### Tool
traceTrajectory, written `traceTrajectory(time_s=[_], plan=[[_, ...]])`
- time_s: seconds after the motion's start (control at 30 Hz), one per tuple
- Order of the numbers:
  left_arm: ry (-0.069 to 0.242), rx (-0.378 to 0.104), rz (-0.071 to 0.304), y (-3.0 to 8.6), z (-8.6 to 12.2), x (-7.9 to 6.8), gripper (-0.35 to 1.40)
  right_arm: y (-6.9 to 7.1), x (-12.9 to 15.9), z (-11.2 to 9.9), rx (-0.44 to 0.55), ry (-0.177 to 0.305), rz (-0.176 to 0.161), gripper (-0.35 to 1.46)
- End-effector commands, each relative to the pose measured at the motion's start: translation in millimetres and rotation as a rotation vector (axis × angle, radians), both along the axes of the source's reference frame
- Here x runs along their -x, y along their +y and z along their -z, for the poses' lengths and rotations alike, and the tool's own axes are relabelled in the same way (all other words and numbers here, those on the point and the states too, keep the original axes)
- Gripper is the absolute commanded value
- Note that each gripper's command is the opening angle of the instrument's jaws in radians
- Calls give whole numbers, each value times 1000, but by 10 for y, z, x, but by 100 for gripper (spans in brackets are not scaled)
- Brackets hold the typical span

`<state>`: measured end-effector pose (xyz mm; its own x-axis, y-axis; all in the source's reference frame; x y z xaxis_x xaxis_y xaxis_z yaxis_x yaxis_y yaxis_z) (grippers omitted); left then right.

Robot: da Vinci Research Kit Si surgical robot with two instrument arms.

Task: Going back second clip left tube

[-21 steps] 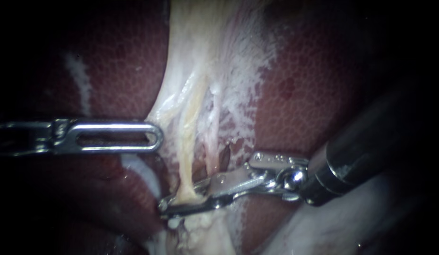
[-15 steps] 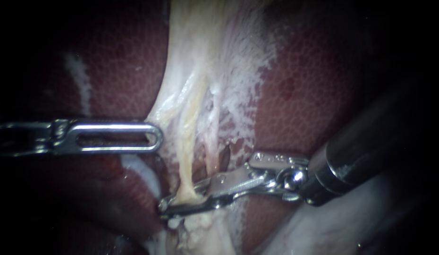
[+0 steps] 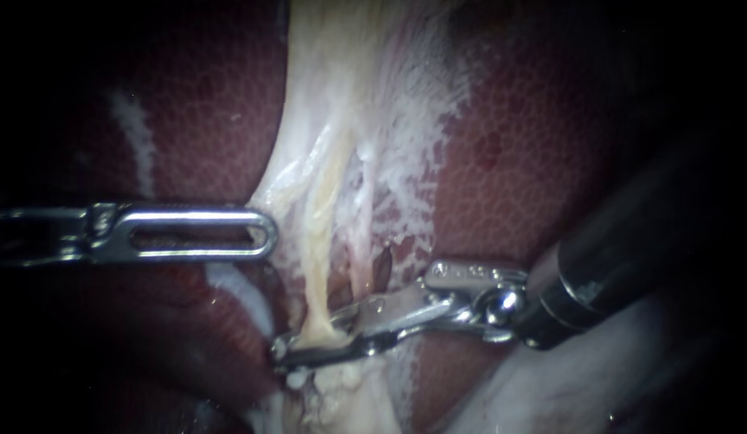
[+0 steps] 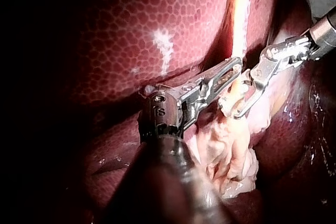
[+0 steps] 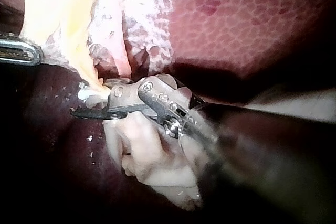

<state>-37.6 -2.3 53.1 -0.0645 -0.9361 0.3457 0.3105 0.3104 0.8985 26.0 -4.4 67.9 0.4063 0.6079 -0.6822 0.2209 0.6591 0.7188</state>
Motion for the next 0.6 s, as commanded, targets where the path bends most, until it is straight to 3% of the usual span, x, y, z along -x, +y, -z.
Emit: traceTrajectory(time_s=[0.03,0.37,0.6], plan=[[0,0,0,0,0,0,-35,2,0,1,30,16,5,48],[0,0,0,0,0,0,-35,6,0,1,202,68,-5,58],[0,0,0,-1,0,0,-35,7,5,1,211,73,-3,58]])
